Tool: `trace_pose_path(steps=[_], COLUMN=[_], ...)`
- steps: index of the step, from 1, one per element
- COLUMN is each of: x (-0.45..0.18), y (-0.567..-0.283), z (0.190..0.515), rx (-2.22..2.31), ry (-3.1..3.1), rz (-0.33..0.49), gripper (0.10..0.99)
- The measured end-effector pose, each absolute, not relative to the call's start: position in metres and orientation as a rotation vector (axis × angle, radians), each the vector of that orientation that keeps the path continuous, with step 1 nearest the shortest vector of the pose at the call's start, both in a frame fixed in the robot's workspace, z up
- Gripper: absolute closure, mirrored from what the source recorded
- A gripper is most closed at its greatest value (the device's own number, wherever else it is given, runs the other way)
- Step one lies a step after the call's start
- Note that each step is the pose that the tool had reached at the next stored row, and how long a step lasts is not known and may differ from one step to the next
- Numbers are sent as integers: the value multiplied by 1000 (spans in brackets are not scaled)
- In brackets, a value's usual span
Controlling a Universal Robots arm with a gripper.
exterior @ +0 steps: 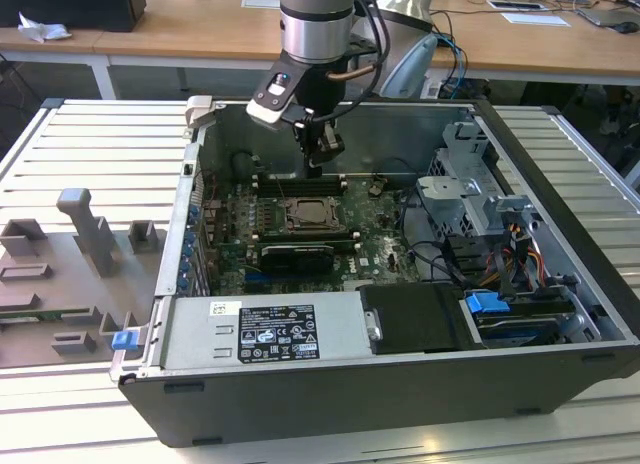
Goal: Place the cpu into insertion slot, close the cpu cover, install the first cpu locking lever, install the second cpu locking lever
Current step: 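Install the first cpu locking lever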
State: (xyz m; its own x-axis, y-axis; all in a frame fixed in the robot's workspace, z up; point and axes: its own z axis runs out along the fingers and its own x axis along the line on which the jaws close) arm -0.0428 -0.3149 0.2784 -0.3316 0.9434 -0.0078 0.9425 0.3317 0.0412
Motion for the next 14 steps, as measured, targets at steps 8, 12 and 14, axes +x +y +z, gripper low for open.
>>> trace_pose_path(steps=[8,12,14], x=[-43,-43,-43], y=[-315,-315,-315], z=[278,278,278], rx=[1736,1688,1673], ry=[2582,2615,2624], rz=[47,47,48], gripper=[980,980,980])
